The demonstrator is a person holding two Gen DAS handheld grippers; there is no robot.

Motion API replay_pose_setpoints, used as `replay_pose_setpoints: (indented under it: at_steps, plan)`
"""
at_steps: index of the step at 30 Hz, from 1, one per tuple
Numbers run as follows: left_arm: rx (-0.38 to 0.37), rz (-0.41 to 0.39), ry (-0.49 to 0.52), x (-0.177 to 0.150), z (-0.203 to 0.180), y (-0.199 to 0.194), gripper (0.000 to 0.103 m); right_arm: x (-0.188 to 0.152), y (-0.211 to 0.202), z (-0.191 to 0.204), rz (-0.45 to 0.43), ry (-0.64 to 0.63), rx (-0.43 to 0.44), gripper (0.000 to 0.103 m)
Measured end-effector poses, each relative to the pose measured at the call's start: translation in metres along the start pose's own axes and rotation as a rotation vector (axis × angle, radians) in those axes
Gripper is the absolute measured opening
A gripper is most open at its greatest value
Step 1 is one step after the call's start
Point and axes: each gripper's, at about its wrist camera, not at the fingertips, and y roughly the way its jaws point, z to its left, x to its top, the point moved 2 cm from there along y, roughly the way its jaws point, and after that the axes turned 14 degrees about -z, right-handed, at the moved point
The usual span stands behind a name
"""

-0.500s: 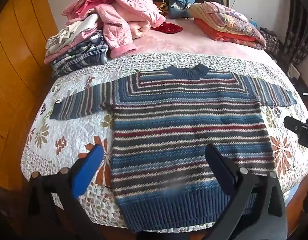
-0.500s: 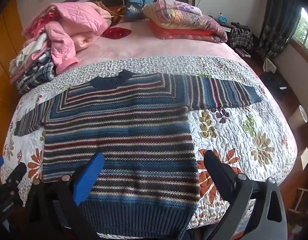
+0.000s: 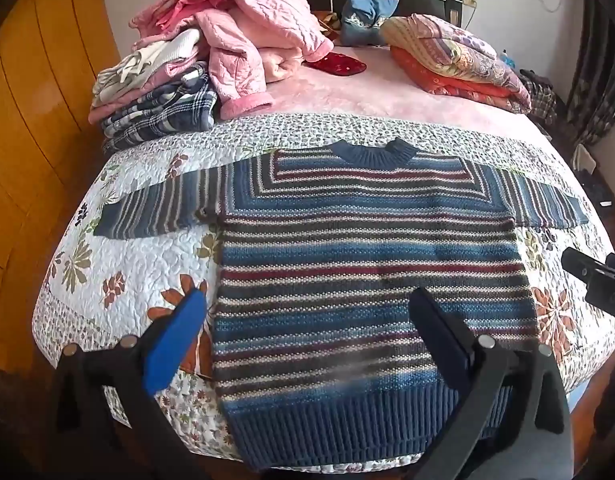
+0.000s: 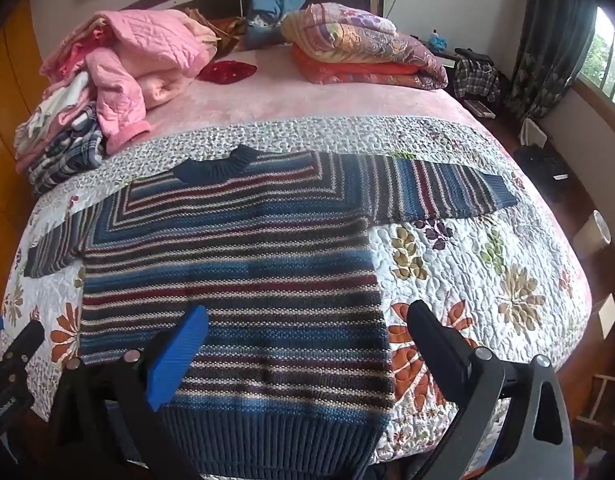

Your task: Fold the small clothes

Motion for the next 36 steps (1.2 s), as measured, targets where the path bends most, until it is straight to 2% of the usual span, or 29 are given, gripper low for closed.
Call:
replay_pose_setpoints:
  at_steps: [5, 14, 36]
  plan:
    - [0.006, -0.001, -0.025, 0.0, -0.003, 0.002, 0.099, -0.001, 0.002, -0.005, -0.009, 0.031, 0.027, 0.099]
    - [0.013, -0.04, -0.01, 0.004, -0.007, -0.001, 0.099, -0.003, 0.008, -0.008, -0.003, 0.031, 0.019, 0.099]
    - [0.038, -0.052, 0.009, 0.002, -0.008, 0.002, 0.099, -0.003, 0.011, -0.011, -0.003, 0.03, 0.017, 0.099]
